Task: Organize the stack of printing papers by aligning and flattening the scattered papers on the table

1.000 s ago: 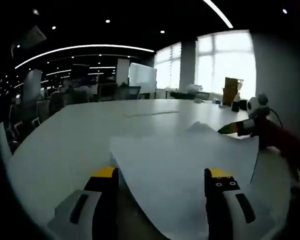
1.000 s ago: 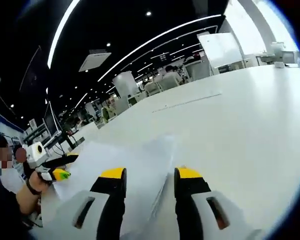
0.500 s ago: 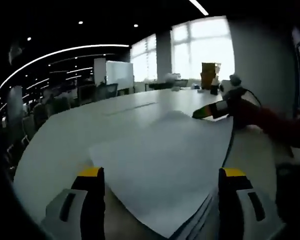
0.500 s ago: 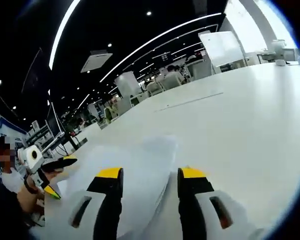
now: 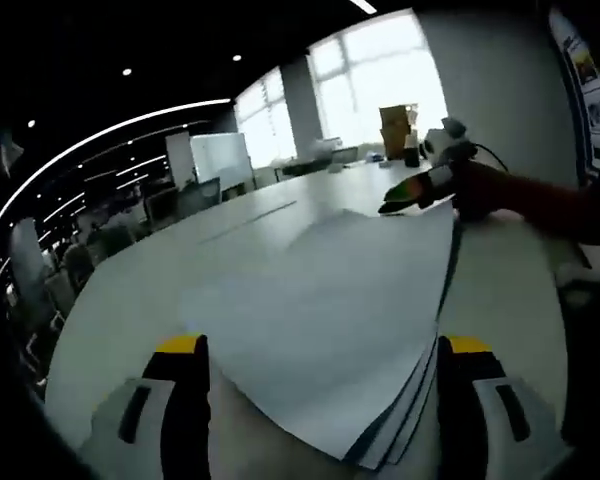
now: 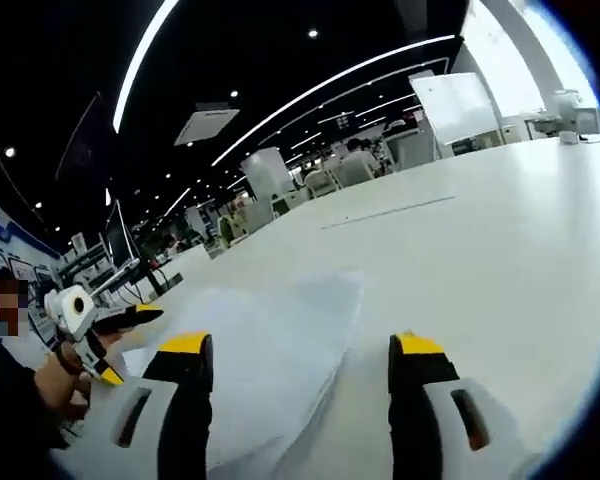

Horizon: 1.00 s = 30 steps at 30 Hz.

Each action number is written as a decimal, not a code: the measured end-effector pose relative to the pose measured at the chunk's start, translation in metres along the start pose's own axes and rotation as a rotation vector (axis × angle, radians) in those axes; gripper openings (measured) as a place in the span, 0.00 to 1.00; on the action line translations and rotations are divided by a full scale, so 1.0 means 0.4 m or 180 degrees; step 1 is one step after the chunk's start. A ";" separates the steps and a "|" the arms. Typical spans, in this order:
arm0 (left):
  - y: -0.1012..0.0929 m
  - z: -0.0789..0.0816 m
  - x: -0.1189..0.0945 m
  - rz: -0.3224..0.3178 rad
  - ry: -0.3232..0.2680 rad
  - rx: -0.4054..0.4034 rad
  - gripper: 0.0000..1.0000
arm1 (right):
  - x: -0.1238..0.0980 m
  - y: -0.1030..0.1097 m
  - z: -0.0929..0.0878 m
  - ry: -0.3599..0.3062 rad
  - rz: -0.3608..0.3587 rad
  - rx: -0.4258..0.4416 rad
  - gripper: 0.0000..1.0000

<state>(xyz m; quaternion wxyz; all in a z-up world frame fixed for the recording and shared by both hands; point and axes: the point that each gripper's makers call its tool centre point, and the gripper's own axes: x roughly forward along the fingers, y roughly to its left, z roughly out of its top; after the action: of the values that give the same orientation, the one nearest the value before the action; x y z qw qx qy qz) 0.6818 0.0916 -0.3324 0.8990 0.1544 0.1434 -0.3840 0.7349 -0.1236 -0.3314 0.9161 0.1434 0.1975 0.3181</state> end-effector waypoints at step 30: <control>0.018 0.070 -0.011 0.0005 -0.0383 -0.0300 0.97 | -0.008 0.007 0.001 -0.0079 -0.0035 -0.0237 0.88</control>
<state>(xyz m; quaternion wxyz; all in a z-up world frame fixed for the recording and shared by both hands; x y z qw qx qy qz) 0.6881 0.0882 -0.3039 0.9126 0.0886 0.1068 -0.3847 0.7312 -0.1234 -0.3292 0.9249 0.1120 0.1749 0.3185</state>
